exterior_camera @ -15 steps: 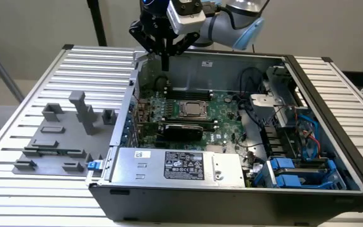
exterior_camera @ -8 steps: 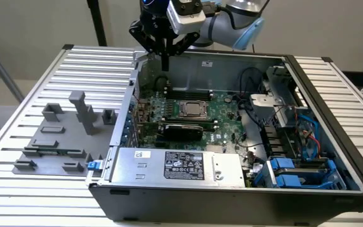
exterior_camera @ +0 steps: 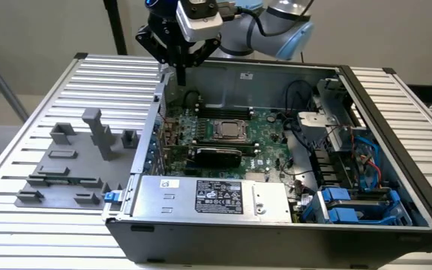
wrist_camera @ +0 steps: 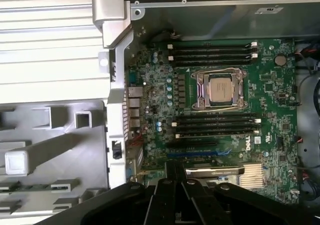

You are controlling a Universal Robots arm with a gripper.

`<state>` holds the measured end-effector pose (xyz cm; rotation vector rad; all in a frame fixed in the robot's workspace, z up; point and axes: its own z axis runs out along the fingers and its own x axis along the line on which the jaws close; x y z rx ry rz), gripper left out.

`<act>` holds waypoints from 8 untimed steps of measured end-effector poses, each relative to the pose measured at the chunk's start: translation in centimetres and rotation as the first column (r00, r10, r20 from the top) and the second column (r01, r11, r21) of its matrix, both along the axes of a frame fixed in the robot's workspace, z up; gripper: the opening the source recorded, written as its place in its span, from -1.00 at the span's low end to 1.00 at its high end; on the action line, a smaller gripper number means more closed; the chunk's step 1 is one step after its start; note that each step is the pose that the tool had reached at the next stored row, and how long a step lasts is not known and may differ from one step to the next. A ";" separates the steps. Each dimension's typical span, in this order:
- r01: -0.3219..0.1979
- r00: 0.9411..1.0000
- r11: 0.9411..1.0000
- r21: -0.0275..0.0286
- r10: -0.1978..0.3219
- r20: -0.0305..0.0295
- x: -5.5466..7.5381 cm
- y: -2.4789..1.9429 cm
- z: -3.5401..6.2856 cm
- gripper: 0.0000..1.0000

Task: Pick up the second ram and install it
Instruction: 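Reach for the second ram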

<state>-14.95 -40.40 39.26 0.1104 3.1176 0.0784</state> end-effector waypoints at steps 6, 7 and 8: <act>0.000 1.000 1.000 0.000 0.000 0.001 -2.8 -0.52 -0.01 -0.79; 0.000 1.000 1.000 0.000 0.000 0.001 -3.2 -0.60 -0.02 -0.79; 0.000 1.000 1.000 0.000 0.000 0.001 -3.7 -0.69 -0.02 -0.79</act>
